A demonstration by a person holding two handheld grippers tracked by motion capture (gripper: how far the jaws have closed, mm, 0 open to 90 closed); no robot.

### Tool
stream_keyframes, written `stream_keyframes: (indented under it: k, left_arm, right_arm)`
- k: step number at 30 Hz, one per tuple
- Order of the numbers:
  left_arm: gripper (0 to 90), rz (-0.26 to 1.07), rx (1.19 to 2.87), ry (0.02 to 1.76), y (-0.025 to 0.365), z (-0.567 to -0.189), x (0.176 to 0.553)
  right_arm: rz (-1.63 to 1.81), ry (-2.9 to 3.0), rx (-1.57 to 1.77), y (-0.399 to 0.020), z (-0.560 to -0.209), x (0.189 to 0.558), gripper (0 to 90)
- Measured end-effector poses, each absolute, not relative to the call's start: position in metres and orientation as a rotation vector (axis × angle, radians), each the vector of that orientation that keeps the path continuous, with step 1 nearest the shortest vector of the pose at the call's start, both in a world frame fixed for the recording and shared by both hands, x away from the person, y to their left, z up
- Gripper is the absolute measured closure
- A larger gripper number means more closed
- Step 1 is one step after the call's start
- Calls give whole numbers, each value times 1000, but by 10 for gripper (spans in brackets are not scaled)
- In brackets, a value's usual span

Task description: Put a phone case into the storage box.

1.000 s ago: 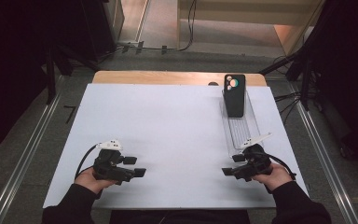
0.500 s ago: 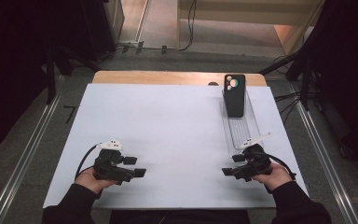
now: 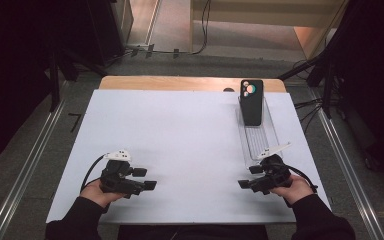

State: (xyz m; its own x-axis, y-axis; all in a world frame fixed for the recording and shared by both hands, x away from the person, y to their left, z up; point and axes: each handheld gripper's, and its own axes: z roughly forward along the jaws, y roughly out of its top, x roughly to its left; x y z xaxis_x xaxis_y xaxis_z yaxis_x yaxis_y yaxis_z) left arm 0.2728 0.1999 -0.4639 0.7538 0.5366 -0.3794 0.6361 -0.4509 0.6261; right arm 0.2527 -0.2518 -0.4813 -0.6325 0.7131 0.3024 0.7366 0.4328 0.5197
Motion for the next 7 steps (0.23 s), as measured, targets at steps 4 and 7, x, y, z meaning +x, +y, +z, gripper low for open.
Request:
stream_keyframes:
  k: [4, 7]
  left_arm:
    - [302, -160, 2153, 877, 200, -464, 273]
    - [302, -160, 2155, 879, 200, -464, 273]
  right_arm:
    - [-986, -2630, -1325, -252, -481, 253, 219]
    - [-979, -2627, -1327, -252, -482, 253, 219]
